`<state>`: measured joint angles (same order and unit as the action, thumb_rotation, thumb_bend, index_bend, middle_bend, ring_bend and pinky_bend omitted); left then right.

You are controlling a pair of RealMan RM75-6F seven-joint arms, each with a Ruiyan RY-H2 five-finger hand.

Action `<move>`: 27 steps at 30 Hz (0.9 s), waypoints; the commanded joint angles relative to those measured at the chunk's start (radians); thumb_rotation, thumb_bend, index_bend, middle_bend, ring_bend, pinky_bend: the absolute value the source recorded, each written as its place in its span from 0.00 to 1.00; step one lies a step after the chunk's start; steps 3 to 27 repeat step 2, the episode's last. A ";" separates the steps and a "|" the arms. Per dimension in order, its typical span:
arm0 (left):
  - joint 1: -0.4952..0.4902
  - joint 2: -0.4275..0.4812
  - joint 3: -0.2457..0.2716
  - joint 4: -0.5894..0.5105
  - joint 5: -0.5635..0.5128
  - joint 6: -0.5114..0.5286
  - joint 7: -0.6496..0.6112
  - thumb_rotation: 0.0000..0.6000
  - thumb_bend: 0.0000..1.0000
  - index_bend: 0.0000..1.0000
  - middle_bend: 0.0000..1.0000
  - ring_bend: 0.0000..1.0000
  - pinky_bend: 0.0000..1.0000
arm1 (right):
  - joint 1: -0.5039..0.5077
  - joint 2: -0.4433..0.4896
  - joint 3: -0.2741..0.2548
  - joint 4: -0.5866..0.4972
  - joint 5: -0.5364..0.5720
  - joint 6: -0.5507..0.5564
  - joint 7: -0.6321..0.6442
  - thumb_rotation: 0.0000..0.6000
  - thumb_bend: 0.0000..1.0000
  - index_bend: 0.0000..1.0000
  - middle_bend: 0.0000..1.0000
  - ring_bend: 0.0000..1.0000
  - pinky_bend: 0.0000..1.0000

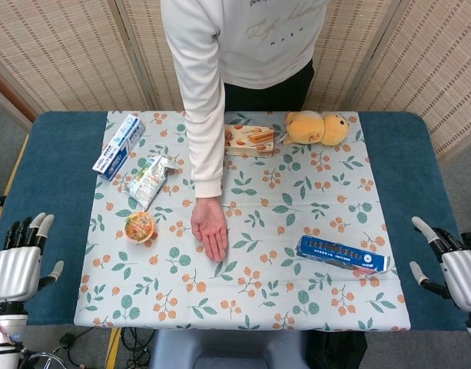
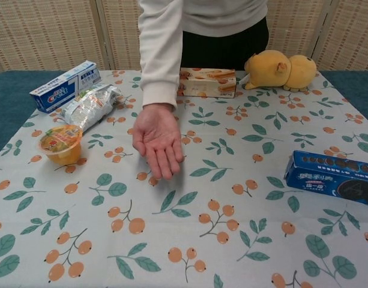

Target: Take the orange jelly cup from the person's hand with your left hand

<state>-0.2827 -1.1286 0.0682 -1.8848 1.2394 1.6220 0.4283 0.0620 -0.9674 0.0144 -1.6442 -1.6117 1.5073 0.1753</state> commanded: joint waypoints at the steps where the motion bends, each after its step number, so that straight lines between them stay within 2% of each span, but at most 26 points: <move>1: 0.021 -0.019 -0.005 -0.001 0.028 0.023 0.017 1.00 0.28 0.00 0.00 0.00 0.05 | -0.002 0.001 -0.001 -0.001 0.002 0.001 -0.001 1.00 0.38 0.09 0.23 0.19 0.41; 27: 0.027 -0.025 -0.009 0.002 0.039 0.028 0.017 1.00 0.28 0.00 0.00 0.00 0.05 | -0.004 0.002 -0.002 -0.001 0.003 0.001 0.000 1.00 0.38 0.09 0.23 0.19 0.41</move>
